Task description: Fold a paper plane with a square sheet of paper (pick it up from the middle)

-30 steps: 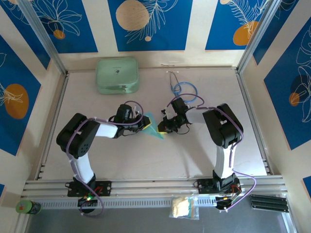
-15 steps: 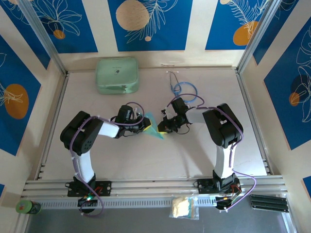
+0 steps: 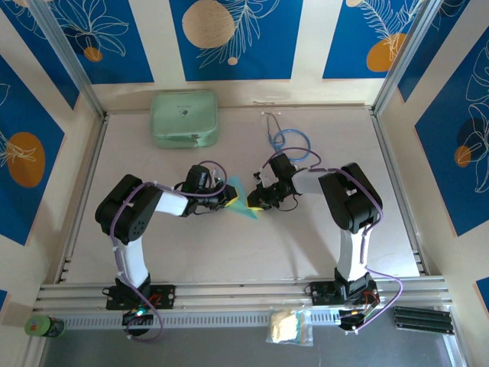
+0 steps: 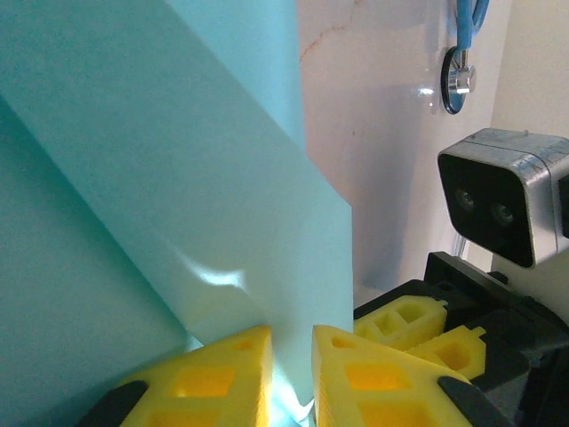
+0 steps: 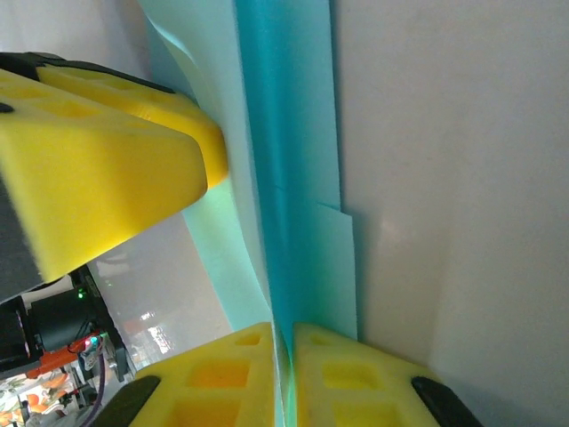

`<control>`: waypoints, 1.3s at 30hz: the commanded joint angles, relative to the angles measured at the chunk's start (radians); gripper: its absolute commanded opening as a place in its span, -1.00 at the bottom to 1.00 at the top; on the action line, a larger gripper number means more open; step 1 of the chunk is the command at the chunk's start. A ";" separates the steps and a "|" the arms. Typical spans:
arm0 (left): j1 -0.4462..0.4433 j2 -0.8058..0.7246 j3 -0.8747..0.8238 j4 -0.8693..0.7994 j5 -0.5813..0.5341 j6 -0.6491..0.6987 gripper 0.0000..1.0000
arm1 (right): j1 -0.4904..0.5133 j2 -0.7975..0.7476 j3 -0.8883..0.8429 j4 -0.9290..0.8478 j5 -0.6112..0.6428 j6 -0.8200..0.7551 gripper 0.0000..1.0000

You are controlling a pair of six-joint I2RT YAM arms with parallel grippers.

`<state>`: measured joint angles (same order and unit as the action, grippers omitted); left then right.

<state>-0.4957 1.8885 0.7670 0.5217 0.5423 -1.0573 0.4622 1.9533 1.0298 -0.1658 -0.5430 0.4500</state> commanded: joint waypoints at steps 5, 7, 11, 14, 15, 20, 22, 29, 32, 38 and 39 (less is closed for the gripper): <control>-0.004 0.030 0.011 -0.102 -0.022 0.010 -0.61 | -0.002 -0.077 -0.036 -0.070 0.007 0.018 -0.56; -0.004 0.032 0.010 -0.110 -0.024 0.012 -0.61 | -0.008 -0.110 -0.056 -0.074 0.025 0.028 -0.48; -0.004 0.033 0.015 -0.133 -0.027 0.013 -0.61 | -0.019 -0.205 -0.093 -0.071 0.104 0.054 -0.31; -0.003 0.037 0.014 -0.143 -0.030 0.009 -0.61 | -0.010 -0.243 -0.096 -0.074 0.133 0.048 -0.32; -0.004 0.036 0.015 -0.146 -0.031 0.008 -0.60 | 0.002 -0.246 -0.088 -0.078 0.132 0.040 -0.35; -0.005 0.041 0.017 -0.145 -0.032 0.000 -0.61 | 0.063 -0.207 -0.036 -0.100 0.151 0.021 -0.51; -0.005 0.043 0.017 -0.145 -0.031 -0.001 -0.61 | 0.073 -0.185 -0.023 -0.093 0.144 0.024 -0.55; -0.006 0.045 0.022 -0.158 -0.025 0.011 -0.60 | 0.087 -0.115 0.008 -0.086 0.158 0.029 -0.57; -0.005 0.044 0.022 -0.163 -0.025 0.012 -0.60 | 0.085 -0.100 0.012 -0.095 0.174 0.024 -0.58; -0.006 0.047 0.024 -0.166 -0.026 0.010 -0.60 | 0.084 -0.093 0.003 -0.105 0.196 0.022 -0.58; -0.006 0.048 0.023 -0.167 -0.027 0.010 -0.60 | 0.084 -0.093 0.002 -0.106 0.200 0.020 -0.58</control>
<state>-0.4957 1.8908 0.7959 0.4545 0.5419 -1.0565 0.5476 1.8500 1.0161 -0.2394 -0.3538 0.4824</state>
